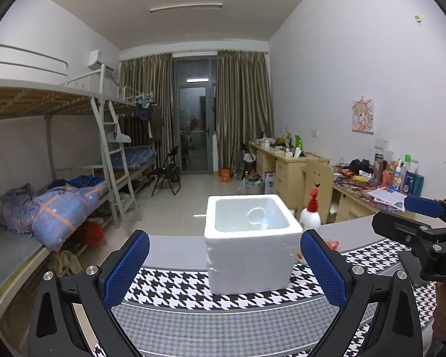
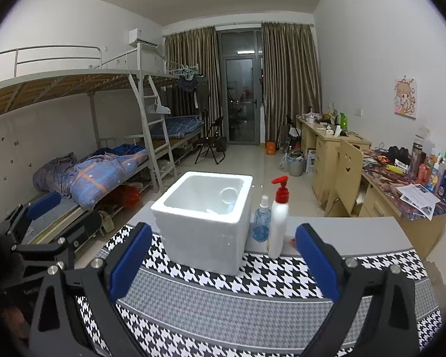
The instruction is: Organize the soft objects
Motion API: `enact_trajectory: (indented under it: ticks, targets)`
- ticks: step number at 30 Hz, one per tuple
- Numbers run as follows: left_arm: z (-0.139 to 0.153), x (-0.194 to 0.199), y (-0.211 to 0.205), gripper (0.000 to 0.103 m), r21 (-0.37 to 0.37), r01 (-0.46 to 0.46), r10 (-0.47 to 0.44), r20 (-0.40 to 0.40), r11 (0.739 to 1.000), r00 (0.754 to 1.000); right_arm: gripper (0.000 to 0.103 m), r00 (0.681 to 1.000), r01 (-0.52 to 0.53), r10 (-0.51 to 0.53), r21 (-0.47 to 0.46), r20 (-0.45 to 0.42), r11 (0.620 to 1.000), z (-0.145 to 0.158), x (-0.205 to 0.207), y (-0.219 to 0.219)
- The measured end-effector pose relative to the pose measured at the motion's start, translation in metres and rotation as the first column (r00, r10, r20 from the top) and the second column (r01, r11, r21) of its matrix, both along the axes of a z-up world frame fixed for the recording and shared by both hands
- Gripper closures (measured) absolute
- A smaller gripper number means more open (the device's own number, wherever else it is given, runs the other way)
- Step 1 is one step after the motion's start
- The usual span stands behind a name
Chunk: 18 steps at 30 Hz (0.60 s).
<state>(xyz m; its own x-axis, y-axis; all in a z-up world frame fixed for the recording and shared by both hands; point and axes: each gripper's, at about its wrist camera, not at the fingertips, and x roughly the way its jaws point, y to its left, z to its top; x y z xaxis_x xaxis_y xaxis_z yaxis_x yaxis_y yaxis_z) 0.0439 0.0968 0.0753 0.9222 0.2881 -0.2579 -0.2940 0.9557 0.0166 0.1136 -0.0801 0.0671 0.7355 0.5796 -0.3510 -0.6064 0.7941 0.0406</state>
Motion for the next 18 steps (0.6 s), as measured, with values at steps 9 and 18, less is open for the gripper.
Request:
enact_trajectory:
  ticks: [9,18]
  targets:
    - [-0.001,-0.024,-0.022,0.001,0.031,0.038,-0.039,0.025,0.999,0.999,0.004,0.999,0.033,-0.034,0.016,0.036,0.999,0.000,-0.026,-0.024]
    - [-0.012,-0.042,-0.033,0.001,0.046,0.031,-0.033,0.048,0.998,0.998,0.004,0.997,0.066,-0.067,0.013,0.046,0.998,-0.013,-0.042,-0.041]
